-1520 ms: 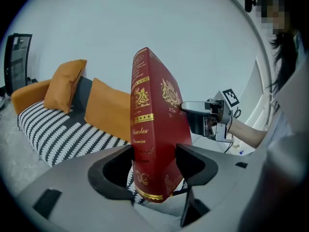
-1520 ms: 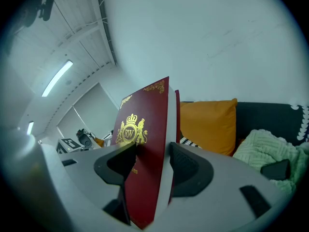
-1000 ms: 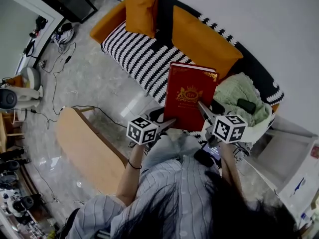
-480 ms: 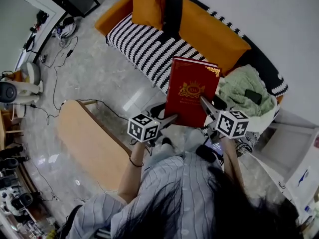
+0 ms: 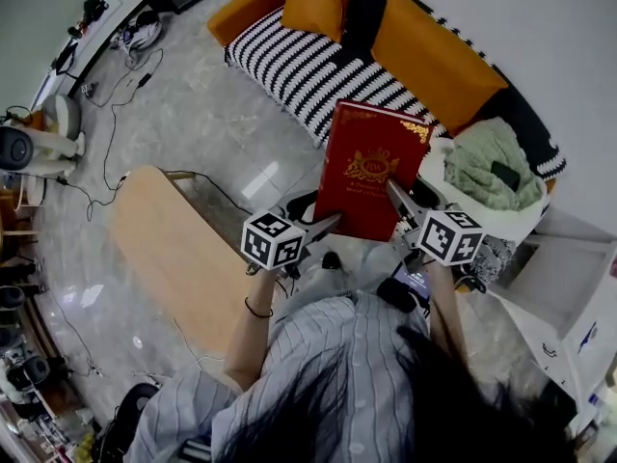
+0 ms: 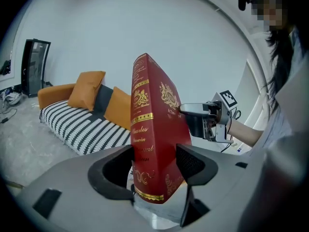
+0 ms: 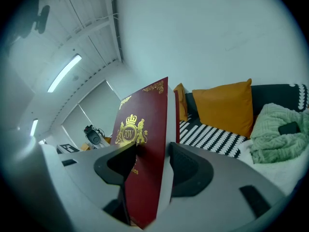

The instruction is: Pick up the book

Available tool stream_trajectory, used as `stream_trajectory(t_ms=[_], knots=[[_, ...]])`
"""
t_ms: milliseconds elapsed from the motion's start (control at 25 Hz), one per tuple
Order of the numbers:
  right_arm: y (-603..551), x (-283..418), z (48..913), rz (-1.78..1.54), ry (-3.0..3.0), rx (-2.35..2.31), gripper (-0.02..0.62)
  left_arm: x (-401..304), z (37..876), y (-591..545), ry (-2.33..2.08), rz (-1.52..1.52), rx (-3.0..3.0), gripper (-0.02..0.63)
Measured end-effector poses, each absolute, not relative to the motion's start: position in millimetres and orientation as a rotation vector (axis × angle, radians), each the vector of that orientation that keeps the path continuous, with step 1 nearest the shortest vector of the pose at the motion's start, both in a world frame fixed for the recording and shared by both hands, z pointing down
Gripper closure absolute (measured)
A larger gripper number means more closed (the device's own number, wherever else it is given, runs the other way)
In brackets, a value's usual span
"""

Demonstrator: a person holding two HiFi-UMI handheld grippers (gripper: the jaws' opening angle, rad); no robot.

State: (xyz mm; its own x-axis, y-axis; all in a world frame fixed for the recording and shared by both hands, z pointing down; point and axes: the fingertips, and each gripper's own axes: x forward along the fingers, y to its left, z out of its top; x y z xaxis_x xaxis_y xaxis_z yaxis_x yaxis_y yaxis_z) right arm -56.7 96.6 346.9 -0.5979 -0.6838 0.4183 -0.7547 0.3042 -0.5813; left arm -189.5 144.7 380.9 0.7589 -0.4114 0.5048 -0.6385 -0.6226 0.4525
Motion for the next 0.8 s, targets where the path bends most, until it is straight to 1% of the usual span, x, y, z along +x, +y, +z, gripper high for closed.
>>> stream_trajectory(t_ms=[160, 320, 520, 800], knots=[[124, -85, 351, 1.19, -2.46, 1.358, 0.365, -219, 383, 173, -0.788, 0.466, 2.325, 0.322], [149, -96, 351, 1.189, -2.444, 1.38, 0.367, -230, 385, 195, -0.765, 0.46, 2.333, 0.322], [174, -95, 347, 1.184, -2.424, 1.441, 0.367, -230, 383, 215, -0.715, 0.445, 2.357, 0.322], [203, -75, 340, 1.184, -2.399, 1.538, 0.367, -213, 376, 234, -0.641, 0.451, 2.413, 0.322]])
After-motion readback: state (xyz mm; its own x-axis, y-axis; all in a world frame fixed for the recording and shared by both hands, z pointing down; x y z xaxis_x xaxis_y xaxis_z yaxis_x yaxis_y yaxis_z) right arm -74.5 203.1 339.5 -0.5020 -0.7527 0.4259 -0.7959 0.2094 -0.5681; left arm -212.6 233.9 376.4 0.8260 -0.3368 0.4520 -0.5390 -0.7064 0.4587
